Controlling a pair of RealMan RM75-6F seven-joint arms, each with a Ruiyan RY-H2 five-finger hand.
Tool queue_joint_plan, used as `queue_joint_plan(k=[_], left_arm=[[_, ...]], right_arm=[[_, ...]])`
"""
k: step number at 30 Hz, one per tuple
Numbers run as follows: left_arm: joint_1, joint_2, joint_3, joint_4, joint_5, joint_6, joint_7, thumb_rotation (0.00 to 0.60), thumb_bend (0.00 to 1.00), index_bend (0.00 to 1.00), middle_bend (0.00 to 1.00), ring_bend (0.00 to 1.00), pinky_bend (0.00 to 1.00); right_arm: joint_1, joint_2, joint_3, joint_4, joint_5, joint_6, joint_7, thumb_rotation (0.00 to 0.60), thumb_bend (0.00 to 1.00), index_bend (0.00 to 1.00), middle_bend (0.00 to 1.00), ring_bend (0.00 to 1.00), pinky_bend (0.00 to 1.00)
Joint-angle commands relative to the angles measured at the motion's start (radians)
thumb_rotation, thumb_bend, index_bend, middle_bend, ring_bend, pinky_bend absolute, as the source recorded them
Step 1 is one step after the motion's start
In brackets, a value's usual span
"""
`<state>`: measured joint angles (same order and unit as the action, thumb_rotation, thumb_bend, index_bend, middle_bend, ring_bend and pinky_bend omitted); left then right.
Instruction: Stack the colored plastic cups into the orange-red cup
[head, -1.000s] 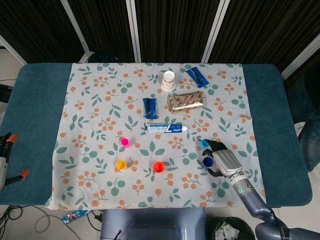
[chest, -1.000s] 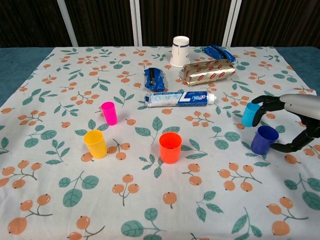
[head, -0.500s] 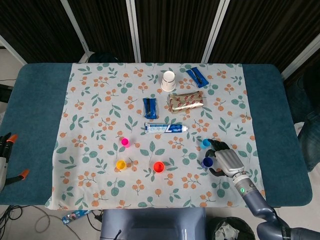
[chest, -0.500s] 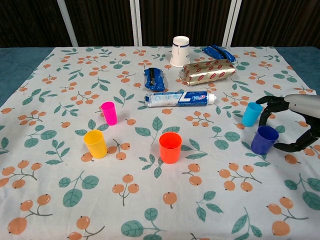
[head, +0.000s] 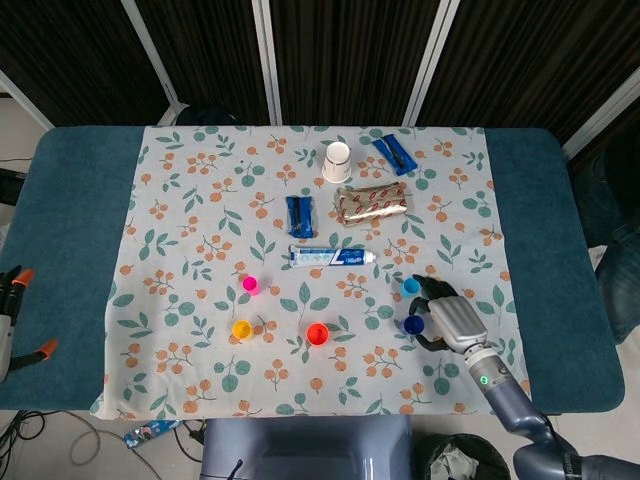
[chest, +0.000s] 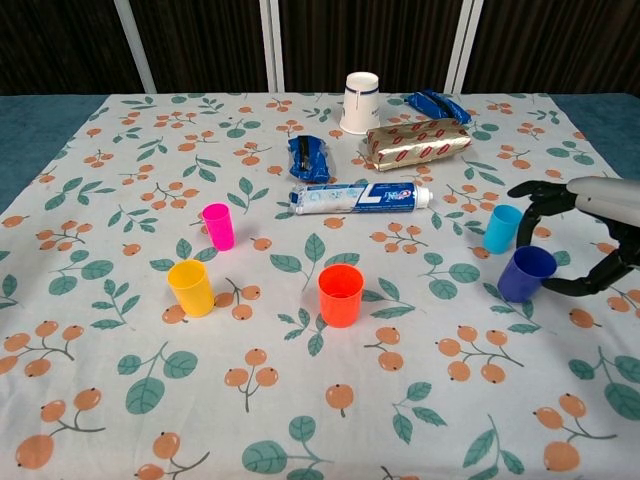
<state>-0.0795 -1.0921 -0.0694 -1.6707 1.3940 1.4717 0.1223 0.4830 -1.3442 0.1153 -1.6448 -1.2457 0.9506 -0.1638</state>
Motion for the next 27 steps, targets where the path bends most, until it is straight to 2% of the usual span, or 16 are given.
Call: queue_joint_plan(k=[1, 6, 11, 14, 27], left_arm=[[0.0, 0.0, 0.0, -0.001, 0.0, 0.0, 0.001, 0.6, 0.12, 0.02, 0.0, 0.0, 0.05], [0.001, 0.0, 0.0, -0.002, -0.001, 0.001, 0.003, 0.6, 0.12, 0.02, 0.0, 0.0, 0.05], [0.001, 0.0, -0.001, -0.004, -0.004, 0.001, 0.009, 0.6, 0.12, 0.02, 0.0, 0.0, 0.05], [0.002, 0.0, -0.001, -0.005, -0.006, 0.002, 0.011, 0.6, 0.12, 0.02, 0.0, 0.0, 0.05], [0.001, -0.001, -0.005, -0.004, -0.014, 0.002, 0.016, 0.6, 0.12, 0.02, 0.0, 0.0, 0.05]], right_arm=[[0.011, 0.024, 0.013, -0.036, -0.006, 0.005, -0.01, 0.6, 0.4, 0.46, 0.0, 0.04, 0.11], [0.044, 0.058, 0.038, -0.101, 0.014, -0.028, -0.028, 0.6, 0.4, 0.46, 0.0, 0.04, 0.11], [0.124, 0.099, 0.086, -0.197, 0.102, -0.151, -0.006, 0.6, 0.4, 0.46, 0.0, 0.04, 0.11], [0.177, 0.104, 0.1, -0.218, 0.147, -0.201, -0.04, 0.6, 0.4, 0.46, 0.0, 0.04, 0.11], [0.315, -0.015, 0.096, -0.237, 0.294, -0.18, -0.214, 0.6, 0.4, 0.46, 0.0, 0.04, 0.11]])
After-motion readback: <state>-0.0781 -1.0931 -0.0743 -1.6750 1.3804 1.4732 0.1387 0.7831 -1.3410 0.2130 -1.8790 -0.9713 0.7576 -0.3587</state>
